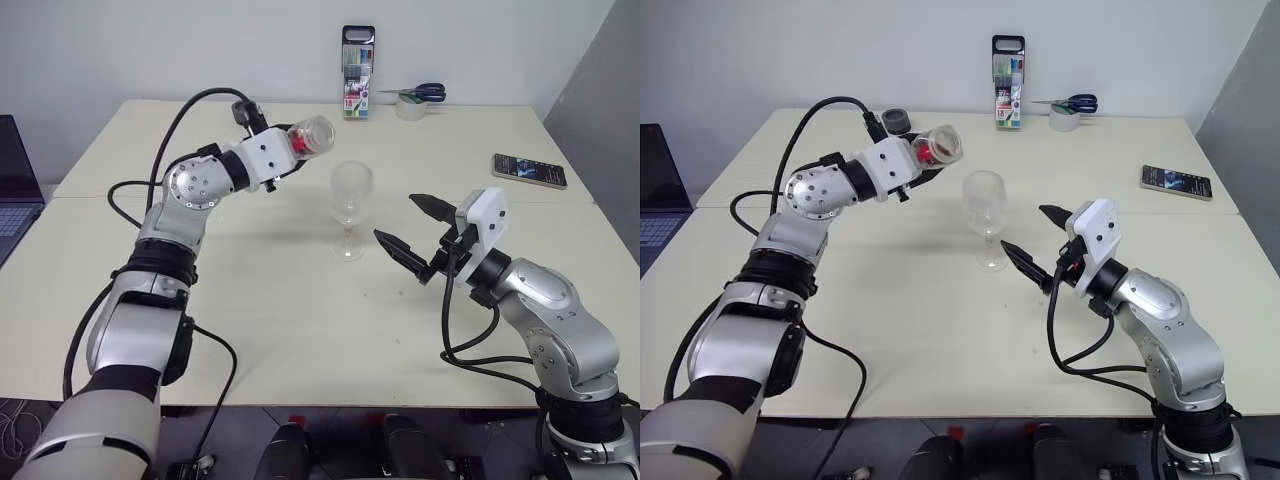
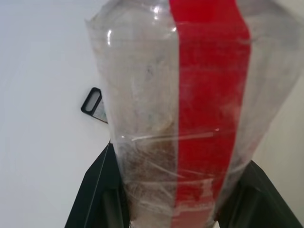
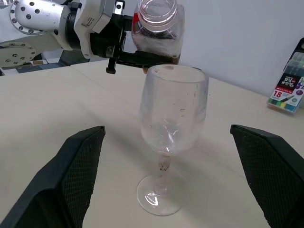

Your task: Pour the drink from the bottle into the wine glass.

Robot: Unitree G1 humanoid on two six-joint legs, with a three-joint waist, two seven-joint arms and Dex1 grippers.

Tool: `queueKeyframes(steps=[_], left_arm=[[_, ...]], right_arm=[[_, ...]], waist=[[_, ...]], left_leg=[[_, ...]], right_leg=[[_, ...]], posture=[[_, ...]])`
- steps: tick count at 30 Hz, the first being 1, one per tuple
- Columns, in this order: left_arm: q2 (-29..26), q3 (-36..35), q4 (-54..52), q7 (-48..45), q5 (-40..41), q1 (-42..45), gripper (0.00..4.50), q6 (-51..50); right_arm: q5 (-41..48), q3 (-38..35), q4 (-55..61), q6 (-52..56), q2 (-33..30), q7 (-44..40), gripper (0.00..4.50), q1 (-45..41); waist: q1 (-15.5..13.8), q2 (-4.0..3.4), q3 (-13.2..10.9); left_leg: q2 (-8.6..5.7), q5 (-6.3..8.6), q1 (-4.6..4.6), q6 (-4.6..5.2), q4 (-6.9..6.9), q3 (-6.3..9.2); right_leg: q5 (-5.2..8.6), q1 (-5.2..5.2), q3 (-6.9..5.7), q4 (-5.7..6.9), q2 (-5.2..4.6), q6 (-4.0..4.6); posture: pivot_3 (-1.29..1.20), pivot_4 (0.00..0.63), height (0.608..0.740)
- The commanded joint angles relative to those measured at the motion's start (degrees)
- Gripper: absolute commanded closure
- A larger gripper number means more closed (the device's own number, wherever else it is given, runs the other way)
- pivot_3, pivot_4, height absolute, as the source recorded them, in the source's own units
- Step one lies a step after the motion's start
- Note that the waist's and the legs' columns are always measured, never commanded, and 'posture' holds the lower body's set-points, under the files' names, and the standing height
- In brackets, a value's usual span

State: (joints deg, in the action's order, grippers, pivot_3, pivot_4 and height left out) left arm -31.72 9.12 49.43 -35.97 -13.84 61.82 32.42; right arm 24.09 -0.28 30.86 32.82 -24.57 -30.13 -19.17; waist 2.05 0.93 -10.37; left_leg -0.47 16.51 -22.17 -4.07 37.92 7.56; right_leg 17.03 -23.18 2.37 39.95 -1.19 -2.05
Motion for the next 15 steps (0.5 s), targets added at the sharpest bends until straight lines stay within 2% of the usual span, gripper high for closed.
queueKeyframes(steps=[1, 15], left_arm=[[-1.6, 0.7, 0.9, 2.9, -2.4, 3.3, 2.76, 4.1], [-2.0, 3.6, 4.7, 11.7, -10.0, 6.3, 2.76, 9.8]], right_arm=[[0.5, -1.0, 1.5, -1.4, -0.5, -0.2, 0.0, -0.2], [0.0, 0.1, 1.9, -1.2, -0.3, 0.3, 0.0, 0.1]], waist=[[0.0, 0.0, 0.0], [0.4, 0.0, 0.0]], left_leg=[[0.0, 0.0, 0.0, 0.0, 0.0, 0.0], [-0.01, 0.0, -0.01, 0.0, 0.01, 0.01]], right_leg=[[0.0, 0.0, 0.0, 0.0, 0.0, 0.0], [0.0, -0.01, -0.01, 0.02, 0.0, 0.0]], posture=[[0.0, 0.15, 0.74], [0.0, 0.15, 0.74]])
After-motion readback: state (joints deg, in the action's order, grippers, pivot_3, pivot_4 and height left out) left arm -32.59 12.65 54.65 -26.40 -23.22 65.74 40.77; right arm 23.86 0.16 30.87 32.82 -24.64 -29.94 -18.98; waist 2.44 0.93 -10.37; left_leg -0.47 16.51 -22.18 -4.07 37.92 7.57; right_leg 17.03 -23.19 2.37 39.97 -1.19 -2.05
